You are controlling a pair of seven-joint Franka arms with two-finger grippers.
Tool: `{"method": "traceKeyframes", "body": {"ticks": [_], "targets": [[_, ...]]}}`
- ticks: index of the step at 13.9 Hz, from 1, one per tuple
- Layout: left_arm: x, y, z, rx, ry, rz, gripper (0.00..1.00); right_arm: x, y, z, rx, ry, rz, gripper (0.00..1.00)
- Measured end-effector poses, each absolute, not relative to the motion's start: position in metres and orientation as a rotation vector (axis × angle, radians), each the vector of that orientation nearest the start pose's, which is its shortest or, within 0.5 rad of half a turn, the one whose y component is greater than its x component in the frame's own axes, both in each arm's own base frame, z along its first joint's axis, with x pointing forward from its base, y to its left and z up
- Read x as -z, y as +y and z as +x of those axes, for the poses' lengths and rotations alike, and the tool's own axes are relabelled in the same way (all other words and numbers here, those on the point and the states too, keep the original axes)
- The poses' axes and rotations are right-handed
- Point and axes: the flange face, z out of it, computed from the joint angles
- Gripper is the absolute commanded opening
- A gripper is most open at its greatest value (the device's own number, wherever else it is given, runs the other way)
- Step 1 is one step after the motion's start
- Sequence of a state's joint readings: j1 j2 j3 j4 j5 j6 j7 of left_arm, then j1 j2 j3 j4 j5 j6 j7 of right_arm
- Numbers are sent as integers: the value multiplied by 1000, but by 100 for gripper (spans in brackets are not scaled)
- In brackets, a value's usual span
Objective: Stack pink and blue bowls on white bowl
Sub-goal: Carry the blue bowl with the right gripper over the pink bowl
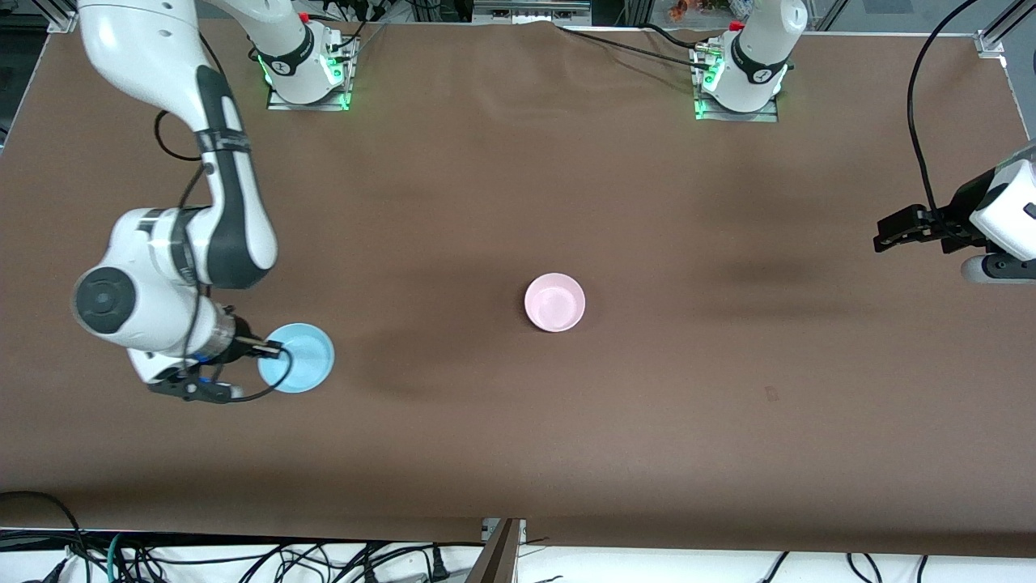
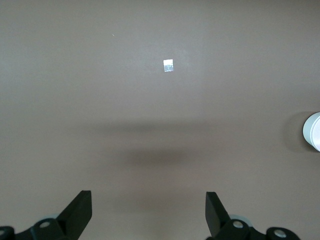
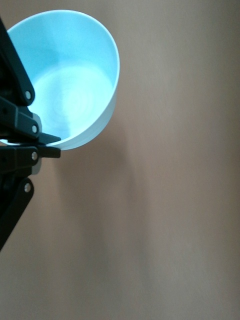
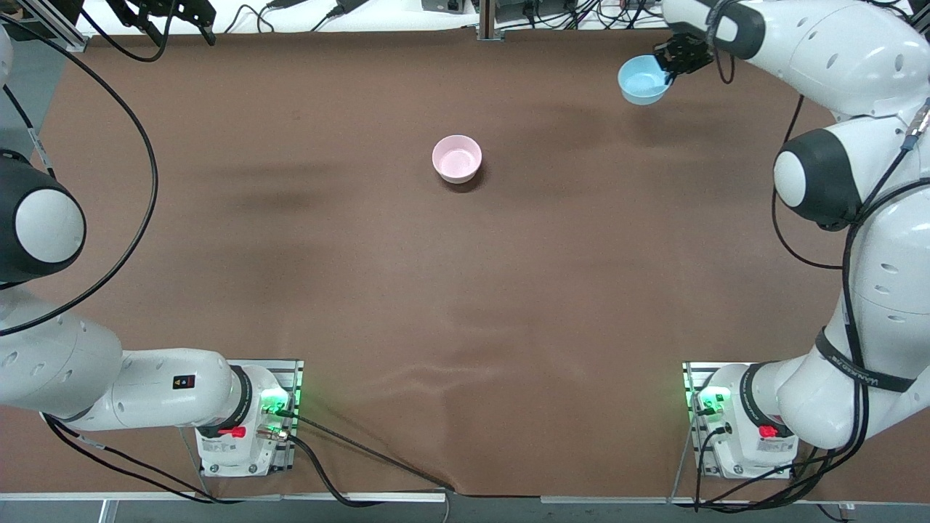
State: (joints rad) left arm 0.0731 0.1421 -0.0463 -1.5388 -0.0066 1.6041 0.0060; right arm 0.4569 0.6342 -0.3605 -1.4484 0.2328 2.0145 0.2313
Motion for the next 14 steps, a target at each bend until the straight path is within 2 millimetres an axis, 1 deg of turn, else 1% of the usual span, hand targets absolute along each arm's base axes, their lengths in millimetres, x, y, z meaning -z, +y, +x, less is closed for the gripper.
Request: {"method": "traceKeyframes", "body": {"ticks": [3, 6, 10, 14], "targets": [[-561, 17, 596, -121, -34, -3153, 100, -331, 192, 685, -35, 334, -3130, 0], [-561, 17, 596, -121, -34, -3153, 100, -333, 260, 663, -28, 397, -3123, 0], [-561, 17, 596, -121, -34, -3153, 100, -337, 332, 633, -14, 482, -3107, 0], [-561, 17, 596, -121, -34, -3153, 100, -334, 408, 598, 34, 569, -3078, 0]]}}
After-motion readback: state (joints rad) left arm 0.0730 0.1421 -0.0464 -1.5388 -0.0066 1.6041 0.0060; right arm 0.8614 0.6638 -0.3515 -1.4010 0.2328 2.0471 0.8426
